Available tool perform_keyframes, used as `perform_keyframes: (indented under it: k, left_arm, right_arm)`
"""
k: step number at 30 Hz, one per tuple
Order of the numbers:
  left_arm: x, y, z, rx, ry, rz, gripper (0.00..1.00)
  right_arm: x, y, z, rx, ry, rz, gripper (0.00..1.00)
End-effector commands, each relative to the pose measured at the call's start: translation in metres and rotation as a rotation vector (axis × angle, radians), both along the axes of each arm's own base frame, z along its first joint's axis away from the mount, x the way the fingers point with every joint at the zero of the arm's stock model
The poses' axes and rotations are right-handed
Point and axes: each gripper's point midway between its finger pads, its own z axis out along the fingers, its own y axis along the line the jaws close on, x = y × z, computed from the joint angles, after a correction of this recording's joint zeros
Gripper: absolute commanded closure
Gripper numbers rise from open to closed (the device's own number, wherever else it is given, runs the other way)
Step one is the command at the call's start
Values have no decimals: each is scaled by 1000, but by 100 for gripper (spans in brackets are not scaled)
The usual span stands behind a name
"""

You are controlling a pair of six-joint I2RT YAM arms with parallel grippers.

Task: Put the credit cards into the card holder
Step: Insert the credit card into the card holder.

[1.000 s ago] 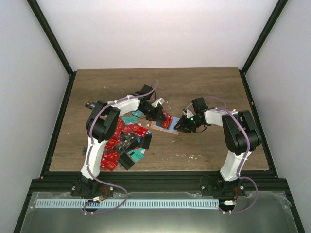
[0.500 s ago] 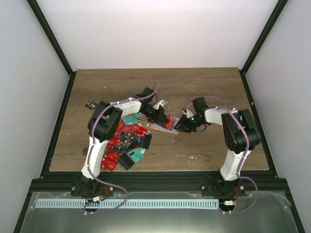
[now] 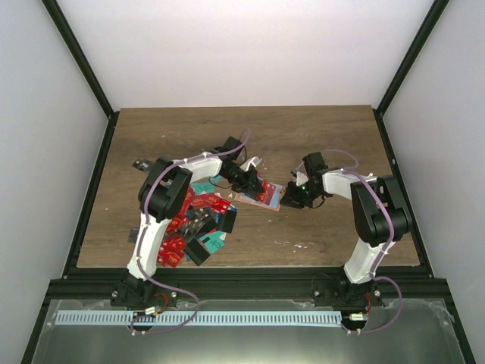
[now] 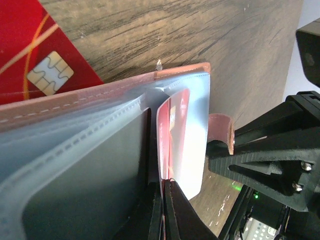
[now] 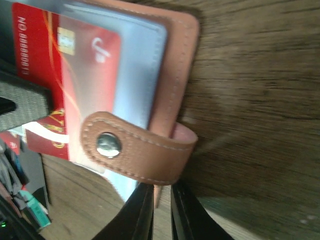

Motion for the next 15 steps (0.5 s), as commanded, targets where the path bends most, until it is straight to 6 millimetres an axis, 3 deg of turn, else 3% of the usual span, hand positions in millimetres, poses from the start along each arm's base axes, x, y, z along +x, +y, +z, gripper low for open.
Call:
perform_keyframes:
  k: [1,15]
  left_arm:
    - [-15,6,-31,95,51,-22,96]
    - [-21,-4,-36,63,119,-8,96]
  right_arm:
    - [3,-16,-9,-79,9,-53,89]
    - [3,5,-25,50,59,-42,97]
